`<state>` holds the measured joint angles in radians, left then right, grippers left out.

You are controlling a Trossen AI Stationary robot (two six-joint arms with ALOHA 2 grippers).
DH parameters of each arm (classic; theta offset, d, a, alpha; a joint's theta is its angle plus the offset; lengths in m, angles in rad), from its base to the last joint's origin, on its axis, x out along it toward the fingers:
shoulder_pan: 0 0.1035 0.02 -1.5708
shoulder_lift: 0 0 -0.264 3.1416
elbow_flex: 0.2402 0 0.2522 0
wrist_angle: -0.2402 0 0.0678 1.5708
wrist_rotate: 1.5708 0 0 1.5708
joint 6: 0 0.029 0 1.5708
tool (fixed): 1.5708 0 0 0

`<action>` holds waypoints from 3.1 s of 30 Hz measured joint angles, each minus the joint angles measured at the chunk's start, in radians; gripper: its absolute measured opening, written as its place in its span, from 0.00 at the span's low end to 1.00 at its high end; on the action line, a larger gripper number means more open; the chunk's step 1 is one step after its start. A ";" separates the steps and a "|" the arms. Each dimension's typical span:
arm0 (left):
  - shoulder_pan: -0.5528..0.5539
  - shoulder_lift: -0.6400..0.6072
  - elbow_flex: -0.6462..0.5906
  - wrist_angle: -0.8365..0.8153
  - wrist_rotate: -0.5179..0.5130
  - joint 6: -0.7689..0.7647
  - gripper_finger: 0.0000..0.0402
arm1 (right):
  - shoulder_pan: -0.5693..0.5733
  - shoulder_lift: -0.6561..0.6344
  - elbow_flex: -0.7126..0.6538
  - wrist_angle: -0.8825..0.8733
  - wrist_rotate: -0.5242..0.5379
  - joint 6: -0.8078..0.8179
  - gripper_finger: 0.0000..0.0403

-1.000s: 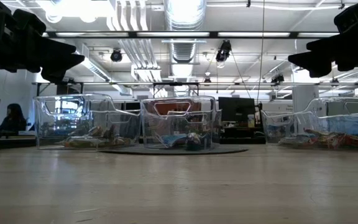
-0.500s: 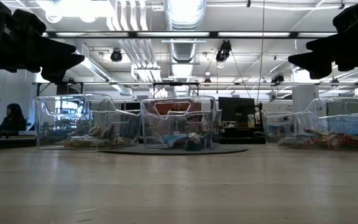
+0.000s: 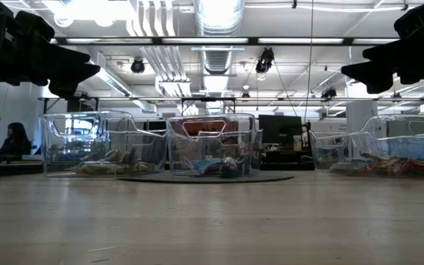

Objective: Pick and place Granola Bars by type
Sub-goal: Return to Home Position

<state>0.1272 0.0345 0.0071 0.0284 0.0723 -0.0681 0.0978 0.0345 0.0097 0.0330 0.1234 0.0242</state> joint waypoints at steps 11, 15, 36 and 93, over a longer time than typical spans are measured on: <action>0.000 0.000 0.000 0.000 0.000 0.000 0.43 | 0.000 0.000 0.000 0.000 0.000 0.001 0.76; 0.000 0.000 0.000 0.000 0.000 0.000 0.43 | 0.000 0.000 0.000 0.000 0.000 0.001 0.78; 0.000 0.000 0.000 0.000 0.000 0.000 0.43 | 0.000 0.000 0.000 0.000 0.000 0.000 0.77; 0.000 0.000 0.000 0.000 0.000 0.000 0.43 | 0.000 0.000 0.000 0.000 0.000 0.002 0.78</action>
<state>0.1274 0.0345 0.0071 0.0286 0.0723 -0.0683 0.0978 0.0344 0.0093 0.0332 0.1237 0.0257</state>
